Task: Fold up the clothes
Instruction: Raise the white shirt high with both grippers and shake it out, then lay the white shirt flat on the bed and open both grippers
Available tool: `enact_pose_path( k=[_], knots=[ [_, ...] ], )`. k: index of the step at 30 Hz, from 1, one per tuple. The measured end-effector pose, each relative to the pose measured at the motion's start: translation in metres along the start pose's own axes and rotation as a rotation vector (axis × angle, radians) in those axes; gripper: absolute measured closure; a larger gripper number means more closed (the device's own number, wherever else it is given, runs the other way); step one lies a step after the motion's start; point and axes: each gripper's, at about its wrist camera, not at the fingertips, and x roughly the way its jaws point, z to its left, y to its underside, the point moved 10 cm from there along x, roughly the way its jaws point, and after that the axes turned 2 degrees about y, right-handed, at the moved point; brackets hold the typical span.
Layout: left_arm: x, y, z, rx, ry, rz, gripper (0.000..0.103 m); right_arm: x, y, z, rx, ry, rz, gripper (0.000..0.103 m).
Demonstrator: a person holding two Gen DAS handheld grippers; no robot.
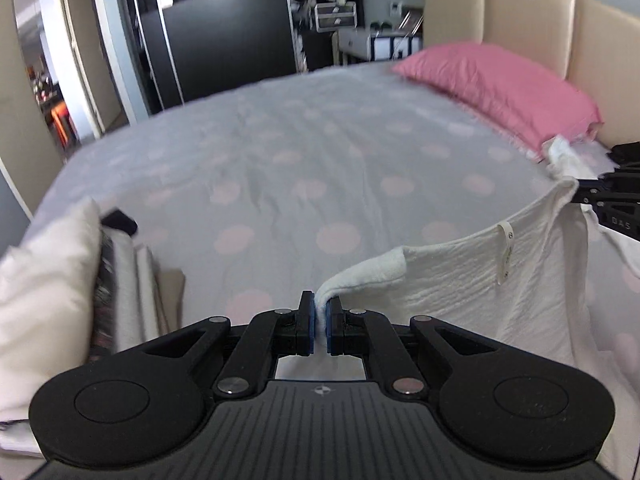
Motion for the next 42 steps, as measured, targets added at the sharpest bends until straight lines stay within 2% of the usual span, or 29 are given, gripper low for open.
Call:
enact_pose_path(
  k=[3,9,11,13,14,16,18,21,24,30,33,37,42],
  knots=[
    [0.039,0.013,0.006,-0.058,0.009,0.051,0.099,0.041,0.019,0.005,0.014,-0.018,0.065,0.097],
    [0.072,0.036,0.014,-0.128,0.035,0.112,0.095,0.081,0.062,0.018,0.039,-0.059,0.153,0.093],
    [0.072,0.041,0.018,-0.149,0.035,0.125,0.085,0.084,0.067,0.021,0.05,-0.057,0.16,0.087],
    [0.066,0.044,0.022,-0.18,0.048,0.126,0.08,0.083,0.069,0.021,0.06,-0.045,0.161,0.066],
    [0.062,0.045,0.025,-0.187,0.054,0.125,0.08,0.08,0.067,0.02,0.069,-0.049,0.159,0.063],
    [0.051,0.046,0.029,-0.186,0.051,0.119,0.073,0.07,0.064,0.018,0.088,-0.065,0.159,0.058],
    [0.037,0.047,0.031,-0.178,0.032,0.114,0.072,0.056,0.062,0.013,0.101,-0.059,0.163,0.058],
    [0.006,0.057,0.031,-0.176,0.042,0.107,0.071,0.025,0.065,0.008,0.118,-0.082,0.18,0.058],
    [-0.025,0.073,0.032,-0.187,0.033,0.111,0.06,-0.011,0.082,0.004,0.13,-0.11,0.213,0.058],
    [-0.072,0.119,0.029,-0.172,0.005,0.157,0.06,-0.071,0.14,0.004,0.147,-0.153,0.3,0.058],
    [-0.093,0.138,0.026,-0.205,0.007,0.173,0.06,-0.095,0.171,0.003,0.158,-0.156,0.341,0.058],
    [-0.113,0.156,0.021,-0.245,0.017,0.169,0.06,-0.118,0.208,-0.001,0.195,-0.164,0.391,0.059],
    [-0.123,0.186,0.023,-0.282,-0.024,0.196,0.06,-0.135,0.253,0.0,0.242,-0.188,0.472,0.06]
  ],
)
